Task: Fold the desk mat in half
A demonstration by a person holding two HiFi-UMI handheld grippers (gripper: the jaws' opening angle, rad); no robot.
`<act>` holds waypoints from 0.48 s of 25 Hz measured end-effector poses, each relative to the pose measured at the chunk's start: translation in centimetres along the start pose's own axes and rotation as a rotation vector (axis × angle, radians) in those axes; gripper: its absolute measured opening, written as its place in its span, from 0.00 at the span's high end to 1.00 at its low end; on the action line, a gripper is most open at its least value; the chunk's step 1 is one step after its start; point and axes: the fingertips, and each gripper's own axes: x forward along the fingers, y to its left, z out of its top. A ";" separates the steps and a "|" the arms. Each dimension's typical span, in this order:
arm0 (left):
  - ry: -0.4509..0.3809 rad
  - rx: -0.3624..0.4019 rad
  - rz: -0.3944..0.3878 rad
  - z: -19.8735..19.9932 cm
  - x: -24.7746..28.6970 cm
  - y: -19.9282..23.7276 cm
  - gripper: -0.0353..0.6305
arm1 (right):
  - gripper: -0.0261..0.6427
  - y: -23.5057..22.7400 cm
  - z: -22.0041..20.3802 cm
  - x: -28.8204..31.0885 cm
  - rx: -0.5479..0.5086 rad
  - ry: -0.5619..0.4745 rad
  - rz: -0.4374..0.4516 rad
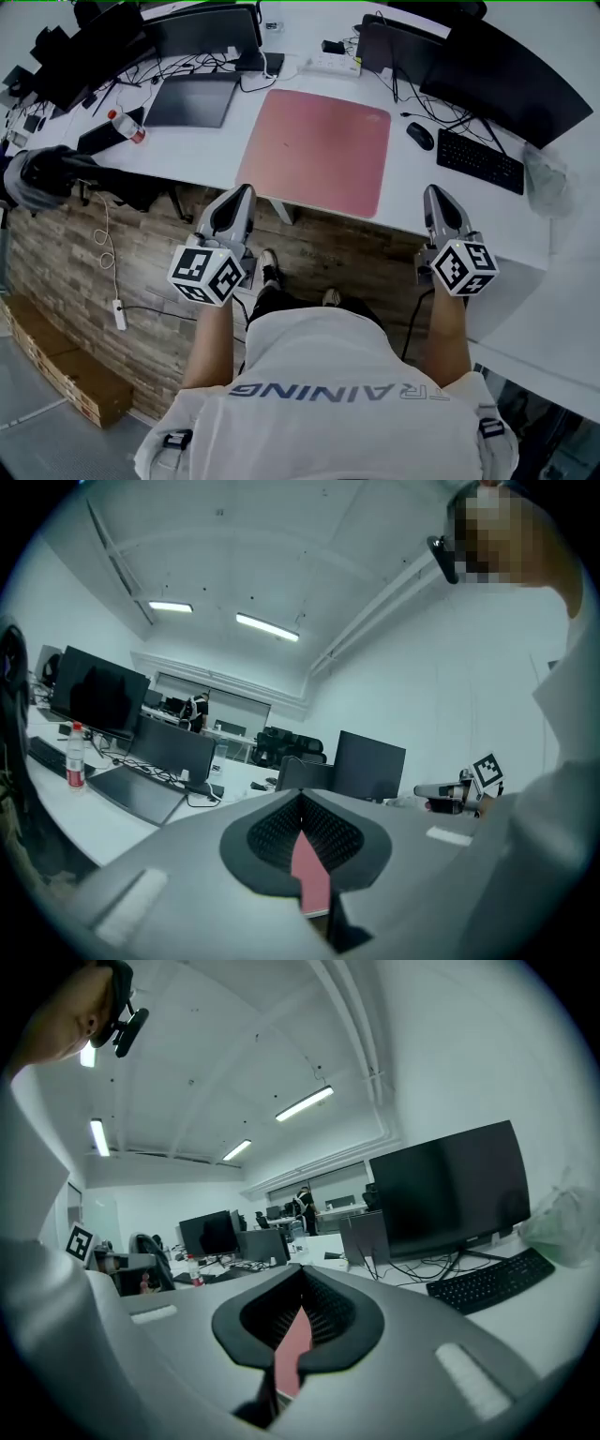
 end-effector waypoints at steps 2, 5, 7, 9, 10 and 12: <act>0.018 -0.004 -0.039 0.1 1.9 1.3 0.94 | 0.94 -0.1 0.0 0.8 0.013 -0.001 -0.051; 0.047 0.039 -0.099 0.8 4.8 3.9 0.94 | 0.94 0.6 0.0 2.5 0.025 0.007 -0.118; 0.067 0.066 -0.135 1.0 6.6 6.0 0.94 | 0.94 1.5 -0.1 4.0 0.019 0.017 -0.162; 0.093 0.075 -0.168 0.8 8.1 8.3 0.94 | 0.94 2.5 -0.2 5.3 0.019 0.020 -0.201; 0.107 0.074 -0.182 0.6 8.8 9.4 0.94 | 0.94 3.0 -0.4 5.9 0.021 0.022 -0.218; 0.136 0.068 -0.208 0.1 10.0 11.2 0.94 | 0.94 3.7 -1.0 6.7 0.024 0.031 -0.250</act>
